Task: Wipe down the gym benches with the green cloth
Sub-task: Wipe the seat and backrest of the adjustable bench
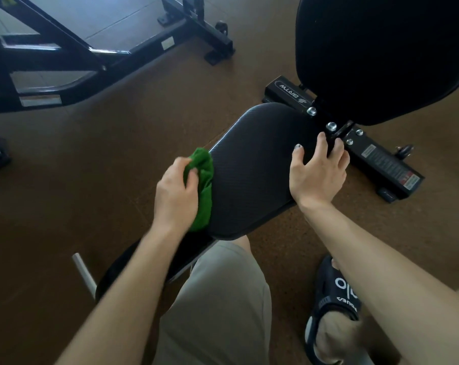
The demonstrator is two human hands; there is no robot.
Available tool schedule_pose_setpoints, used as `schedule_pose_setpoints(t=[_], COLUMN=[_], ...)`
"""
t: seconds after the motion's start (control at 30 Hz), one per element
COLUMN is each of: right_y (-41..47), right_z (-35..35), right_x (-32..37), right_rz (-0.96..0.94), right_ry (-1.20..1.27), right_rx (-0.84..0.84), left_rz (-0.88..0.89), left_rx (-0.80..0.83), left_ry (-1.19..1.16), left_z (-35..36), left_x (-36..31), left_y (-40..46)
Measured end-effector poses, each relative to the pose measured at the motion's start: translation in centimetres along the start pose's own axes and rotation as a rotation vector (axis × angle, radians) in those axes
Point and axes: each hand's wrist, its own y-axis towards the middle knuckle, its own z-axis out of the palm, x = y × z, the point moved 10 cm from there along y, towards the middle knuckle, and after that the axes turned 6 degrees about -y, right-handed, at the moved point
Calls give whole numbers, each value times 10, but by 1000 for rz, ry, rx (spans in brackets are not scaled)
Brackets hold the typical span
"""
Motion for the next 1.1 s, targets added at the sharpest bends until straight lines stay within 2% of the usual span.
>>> schedule_pose_setpoints(t=[0.07,0.13,0.27,0.37,0.5,0.57,0.63,0.67,0.73,0.8,0.87,0.97,1.0,1.03,1.1], right_y=[0,0,0,1,1,2,6,8,10,9,3,-16,-26,-35,-52], right_z=[0,0,-2,-2,0,1,0,-1,-12,-33,-53,-63,-59,-53,-33], right_x=[1,2,0,-2,-7,-7,-7,-7,-9,-15,-15,13,25,37,54], right_rz=[1,3,15,18,6,15,35,45,50,47,-4,-258,-356,-442,-531], right_ry=[-3,6,51,87,167,226,298,333,405,470,495,423,364,275,54], right_rx=[4,2,0,17,99,151,192,205,190,103,34,60,79,95,146], left_rz=[-83,-80,31,74,71,112,235,355,596,706,696,547,440,346,203], left_rx=[155,245,192,153,147,93,26,53,227,316,364,562,551,468,269], left_ry=[71,143,237,220,240,285,219,163,125,121,103,-25,-116,-180,-124], left_z=[16,35,55,61,83,87,91,101,139,159,161,145,128,108,70], left_x=[-4,-17,-44,-55,-72,-82,-97,-110,-137,-149,-150,-143,-137,-128,-98], left_y=[37,63,73,82,100,100,85,68,13,-26,-29,-7,7,24,55])
